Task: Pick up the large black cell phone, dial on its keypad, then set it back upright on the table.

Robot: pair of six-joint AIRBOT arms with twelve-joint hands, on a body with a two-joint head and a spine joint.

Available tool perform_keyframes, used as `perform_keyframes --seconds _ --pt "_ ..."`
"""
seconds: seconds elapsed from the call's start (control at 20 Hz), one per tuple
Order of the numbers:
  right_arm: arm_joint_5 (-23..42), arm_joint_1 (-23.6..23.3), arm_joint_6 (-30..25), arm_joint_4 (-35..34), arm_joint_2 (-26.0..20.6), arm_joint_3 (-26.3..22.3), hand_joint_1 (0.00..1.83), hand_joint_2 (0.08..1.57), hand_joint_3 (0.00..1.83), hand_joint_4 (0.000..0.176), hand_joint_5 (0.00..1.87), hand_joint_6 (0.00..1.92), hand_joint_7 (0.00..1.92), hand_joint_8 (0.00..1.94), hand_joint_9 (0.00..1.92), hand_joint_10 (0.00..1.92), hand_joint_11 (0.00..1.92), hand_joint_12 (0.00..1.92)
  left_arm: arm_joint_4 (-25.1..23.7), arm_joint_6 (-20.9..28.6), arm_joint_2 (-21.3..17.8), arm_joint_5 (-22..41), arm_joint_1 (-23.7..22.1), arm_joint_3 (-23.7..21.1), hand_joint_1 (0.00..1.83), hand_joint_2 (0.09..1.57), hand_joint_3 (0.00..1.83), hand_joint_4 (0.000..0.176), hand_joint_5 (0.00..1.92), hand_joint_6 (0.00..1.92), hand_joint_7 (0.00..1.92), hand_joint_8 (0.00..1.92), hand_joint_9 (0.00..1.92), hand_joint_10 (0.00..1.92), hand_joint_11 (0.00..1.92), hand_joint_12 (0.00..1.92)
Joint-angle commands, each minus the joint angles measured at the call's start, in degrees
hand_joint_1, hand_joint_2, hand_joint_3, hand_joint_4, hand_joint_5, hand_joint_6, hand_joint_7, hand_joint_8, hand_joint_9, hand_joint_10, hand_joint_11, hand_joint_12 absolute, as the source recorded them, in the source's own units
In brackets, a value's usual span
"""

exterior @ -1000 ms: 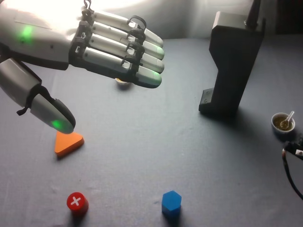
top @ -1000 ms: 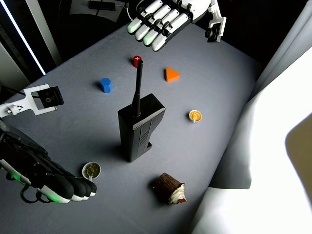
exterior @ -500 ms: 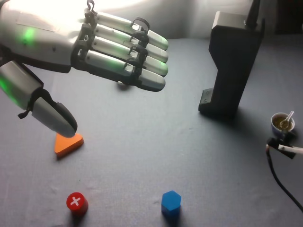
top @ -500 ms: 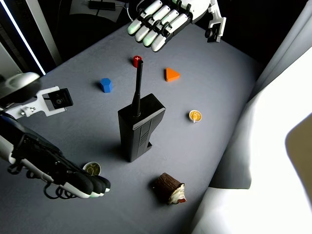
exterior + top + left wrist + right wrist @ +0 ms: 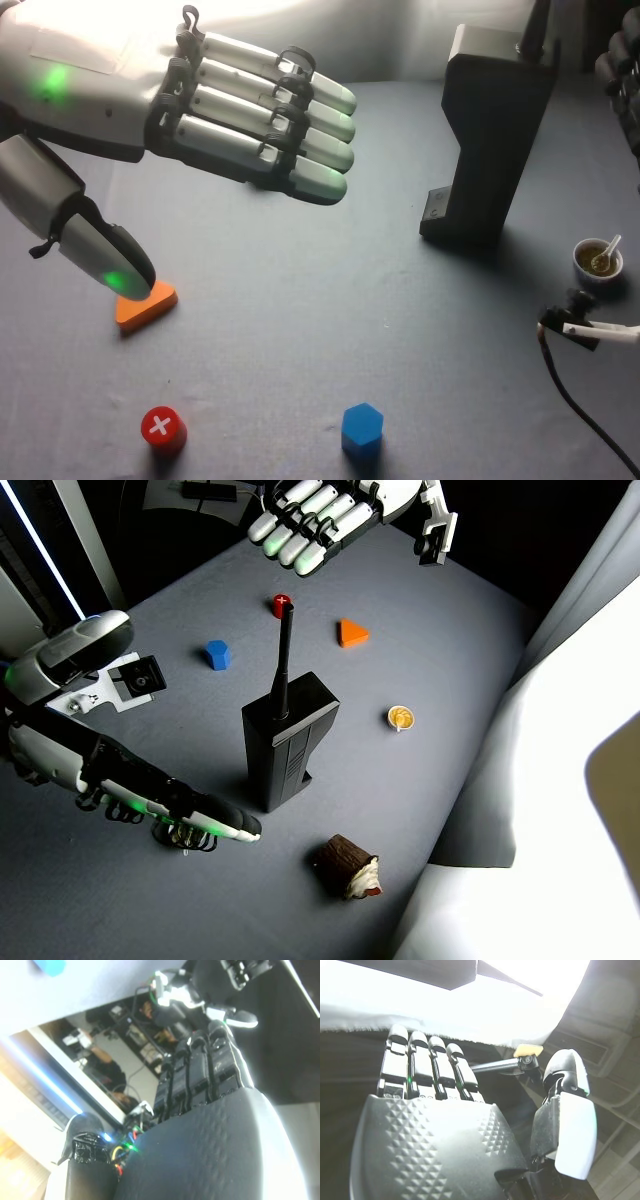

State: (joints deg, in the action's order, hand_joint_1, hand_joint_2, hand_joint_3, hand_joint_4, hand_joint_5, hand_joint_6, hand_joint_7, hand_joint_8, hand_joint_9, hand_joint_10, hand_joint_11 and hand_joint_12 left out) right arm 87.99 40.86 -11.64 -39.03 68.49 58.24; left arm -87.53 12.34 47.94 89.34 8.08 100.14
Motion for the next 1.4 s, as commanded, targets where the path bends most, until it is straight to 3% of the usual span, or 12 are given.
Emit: perform_keyframes --seconds 0.0,0.25,0.45,0.55,0.75,1.35 --pt "6.1 -0.4 -0.4 2.9 -0.3 0.5 0.44 0.95 0.00 0.000 0.00 0.00 0.00 0.00 0.00 0.00 0.00 0.07 6.5 0.4 -0.6 2.5 -1.4 -0.4 0.00 1.20 0.00 0.000 0.05 0.00 0.08 0.00 0.06 0.00 0.00 0.14" --pt "6.0 -0.7 -0.4 2.9 0.3 1.6 0.49 0.95 0.00 0.000 0.00 0.00 0.00 0.00 0.00 0.00 0.00 0.14 6.8 0.6 -0.7 2.4 -1.4 -1.0 0.00 1.20 0.00 0.000 0.06 0.00 0.08 0.00 0.06 0.00 0.00 0.16" --pt "6.0 -0.7 -0.4 2.9 0.5 2.0 0.51 0.96 0.00 0.000 0.00 0.00 0.00 0.00 0.00 0.00 0.00 0.05 7.5 0.8 -1.0 1.9 -0.8 -1.9 0.00 1.20 0.00 0.000 0.09 0.00 0.11 0.00 0.09 0.00 0.00 0.24" --pt "5.9 -0.7 -0.4 2.9 0.5 2.2 0.51 0.96 0.00 0.000 0.00 0.00 0.00 0.00 0.00 0.00 0.00 0.01 7.8 0.7 -1.6 1.2 0.1 -3.3 0.00 1.20 0.00 0.000 0.08 0.00 0.10 0.00 0.08 0.00 0.00 0.21" --pt "5.8 -0.8 -0.4 2.9 0.8 2.8 0.55 0.96 0.00 0.000 0.00 0.00 0.00 0.00 0.00 0.00 0.00 0.01 4.0 4.0 -1.8 1.1 0.4 -5.1 0.00 1.20 0.00 0.000 0.03 0.01 0.05 0.00 0.03 0.01 0.00 0.03" --pt "5.4 -0.8 -0.4 2.9 1.8 4.4 0.70 0.97 0.01 0.000 0.00 0.00 0.00 0.00 0.00 0.00 0.00 0.00 7.8 2.5 -1.8 -1.1 1.2 -5.7 0.00 1.19 0.00 0.000 0.04 0.00 0.08 0.00 0.05 0.00 0.02 0.07"
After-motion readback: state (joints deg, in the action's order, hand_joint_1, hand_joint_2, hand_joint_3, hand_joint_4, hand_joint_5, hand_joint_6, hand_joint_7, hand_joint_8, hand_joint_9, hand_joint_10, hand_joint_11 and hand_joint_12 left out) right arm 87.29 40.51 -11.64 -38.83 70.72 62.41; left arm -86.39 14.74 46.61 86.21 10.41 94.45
